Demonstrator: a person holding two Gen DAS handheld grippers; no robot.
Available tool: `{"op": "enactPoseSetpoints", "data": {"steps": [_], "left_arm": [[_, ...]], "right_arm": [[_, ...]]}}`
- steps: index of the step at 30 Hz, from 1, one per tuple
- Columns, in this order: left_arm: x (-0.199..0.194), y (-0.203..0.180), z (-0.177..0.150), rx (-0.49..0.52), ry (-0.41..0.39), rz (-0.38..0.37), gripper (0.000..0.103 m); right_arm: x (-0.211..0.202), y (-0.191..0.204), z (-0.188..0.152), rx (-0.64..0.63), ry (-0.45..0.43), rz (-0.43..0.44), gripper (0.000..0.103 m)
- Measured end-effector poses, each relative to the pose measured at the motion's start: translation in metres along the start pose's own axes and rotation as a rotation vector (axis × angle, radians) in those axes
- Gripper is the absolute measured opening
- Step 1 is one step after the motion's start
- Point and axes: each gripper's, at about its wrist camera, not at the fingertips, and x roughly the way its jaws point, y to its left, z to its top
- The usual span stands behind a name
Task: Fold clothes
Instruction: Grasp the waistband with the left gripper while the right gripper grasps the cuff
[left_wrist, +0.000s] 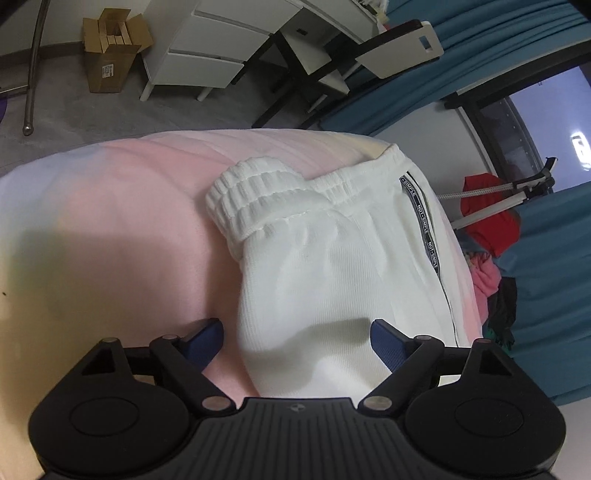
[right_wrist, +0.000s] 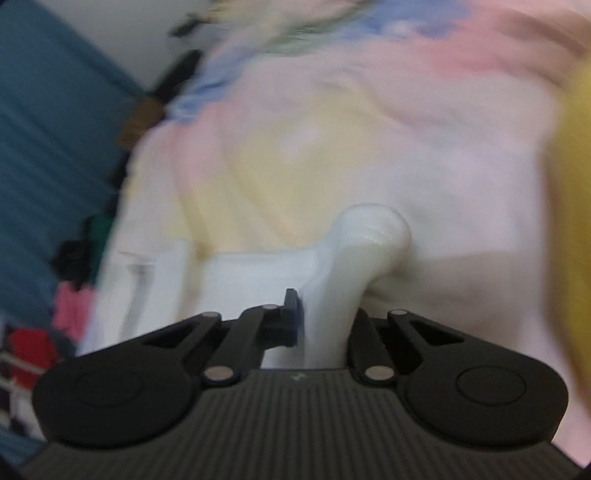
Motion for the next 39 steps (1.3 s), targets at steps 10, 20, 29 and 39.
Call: {"op": "enactPoseSetpoints", "data": {"steps": [10,20,29,39], "left_arm": [[0.007,-0.016,-0.008,0.058,-0.015,0.012,0.081],[0.017,-0.025,-0.012,0.096,0.038,-0.023,0.076],[0.037,-0.019,-0.014,-0.01,0.079,-0.169,0.059],[0.017,-0.018,-0.007,-0.029,-0.039,-0.199,0.005]], "right_arm": [[-0.038,0.083,0.05,-0.215,-0.12,0.407,0.006],[0.061,-0.031,0.023,-0.122,0.066,0.091,0.007],[0.048,-0.05,-0.005,-0.035,0.193,0.208,0.018],[0.006,-0.03,0.003,-0.113,0.061,0.169,0.006]]}}
